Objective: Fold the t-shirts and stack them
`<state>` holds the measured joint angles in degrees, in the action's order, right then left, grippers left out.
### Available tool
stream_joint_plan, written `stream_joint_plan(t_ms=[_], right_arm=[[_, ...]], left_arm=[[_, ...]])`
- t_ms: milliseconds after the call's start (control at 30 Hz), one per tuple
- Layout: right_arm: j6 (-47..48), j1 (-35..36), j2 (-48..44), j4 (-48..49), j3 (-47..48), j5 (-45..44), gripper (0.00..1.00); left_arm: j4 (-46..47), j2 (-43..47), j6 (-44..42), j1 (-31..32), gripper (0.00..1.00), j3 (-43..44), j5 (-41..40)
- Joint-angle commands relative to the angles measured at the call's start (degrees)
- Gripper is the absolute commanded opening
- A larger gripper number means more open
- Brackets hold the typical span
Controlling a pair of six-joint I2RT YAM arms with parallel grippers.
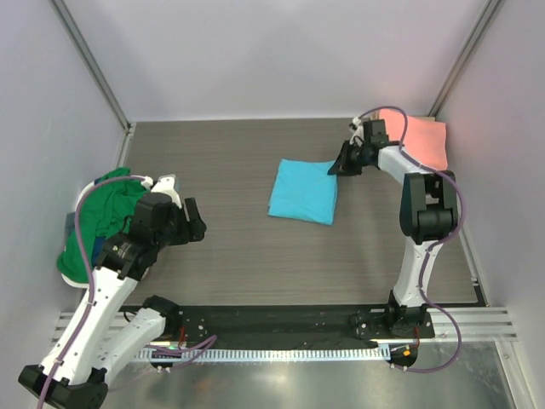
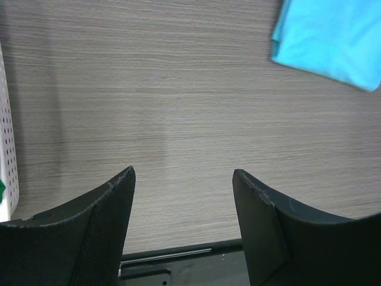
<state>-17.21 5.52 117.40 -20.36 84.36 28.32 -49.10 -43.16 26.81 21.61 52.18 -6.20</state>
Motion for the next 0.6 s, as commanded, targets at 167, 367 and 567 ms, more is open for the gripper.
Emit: stream_joint_plan(t_ms=[167, 367, 567], right_arm=[[12.9, -4.19, -9.91, -12.23, 12.14, -11.08, 0.01], [16.15, -8.24, -10.27, -15.75, 21.1, -14.07, 0.01], [20.55, -10.44, -9.74, -17.17, 29.89, -18.03, 0.01]], left_arm=[[2.87, -0.17, 0.0, -0.34, 0.67, -0.06, 0.75], [2.87, -0.87, 0.0, -0.25, 0.67, -0.06, 0.75], [2.96, -1.67, -0.09, -0.34, 0.66, 0.02, 1.1]])
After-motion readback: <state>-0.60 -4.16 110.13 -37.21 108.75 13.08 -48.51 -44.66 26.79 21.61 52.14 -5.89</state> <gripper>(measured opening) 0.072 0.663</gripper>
